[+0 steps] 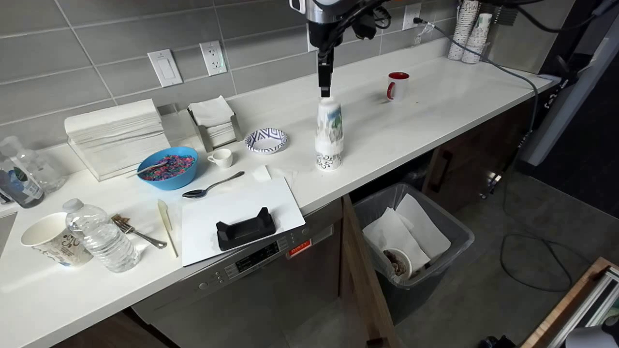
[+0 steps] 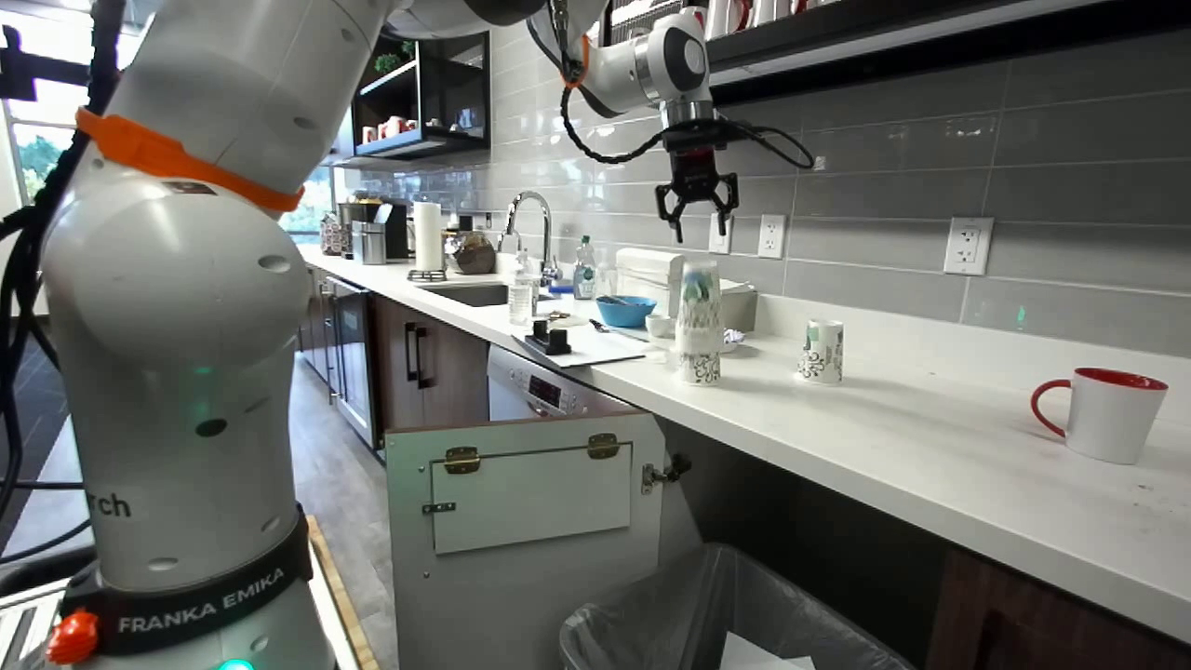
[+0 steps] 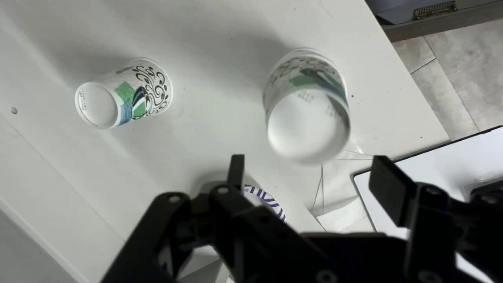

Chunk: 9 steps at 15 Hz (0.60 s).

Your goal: Stack all the cups that are in a built tower together

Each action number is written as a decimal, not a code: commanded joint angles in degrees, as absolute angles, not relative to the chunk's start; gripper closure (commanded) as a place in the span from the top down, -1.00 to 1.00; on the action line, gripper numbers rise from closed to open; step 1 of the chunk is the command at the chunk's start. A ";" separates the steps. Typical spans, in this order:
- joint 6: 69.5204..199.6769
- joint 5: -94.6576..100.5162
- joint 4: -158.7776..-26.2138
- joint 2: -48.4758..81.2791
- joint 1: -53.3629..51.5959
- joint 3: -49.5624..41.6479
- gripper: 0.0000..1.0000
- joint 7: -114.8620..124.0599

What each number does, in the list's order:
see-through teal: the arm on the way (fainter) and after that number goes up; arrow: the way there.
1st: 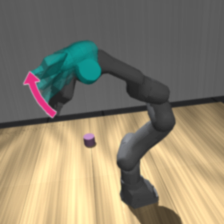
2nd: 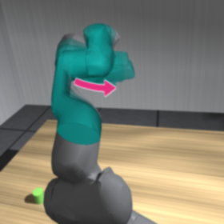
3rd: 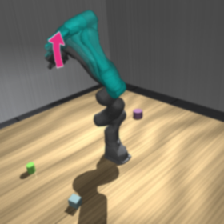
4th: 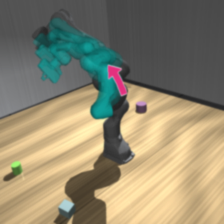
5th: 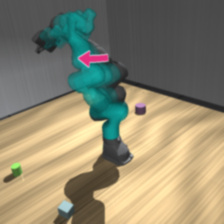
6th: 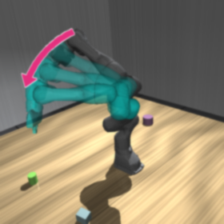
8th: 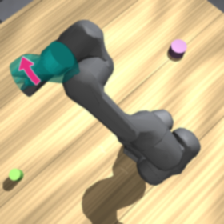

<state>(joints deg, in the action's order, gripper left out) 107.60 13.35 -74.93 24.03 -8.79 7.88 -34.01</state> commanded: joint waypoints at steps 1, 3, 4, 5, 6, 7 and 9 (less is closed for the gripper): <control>105.93 14.58 -73.12 25.30 -9.10 7.76 1.00 -34.15; 105.79 14.55 -73.11 25.43 -9.06 7.79 1.00 -34.24; 105.70 14.36 -73.19 25.53 -8.97 7.83 1.00 -34.35; 105.68 14.23 -73.29 25.74 -8.90 7.83 1.00 -34.36; 105.73 13.99 -73.42 26.04 -8.77 7.84 1.00 -34.39; 106.27 13.84 -73.67 26.24 -8.65 7.87 1.00 -34.43; 106.57 13.44 -73.76 26.98 -8.41 7.96 1.00 -34.70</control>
<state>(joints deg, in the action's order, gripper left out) 107.59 13.59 -74.93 25.28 -8.72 7.83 -34.01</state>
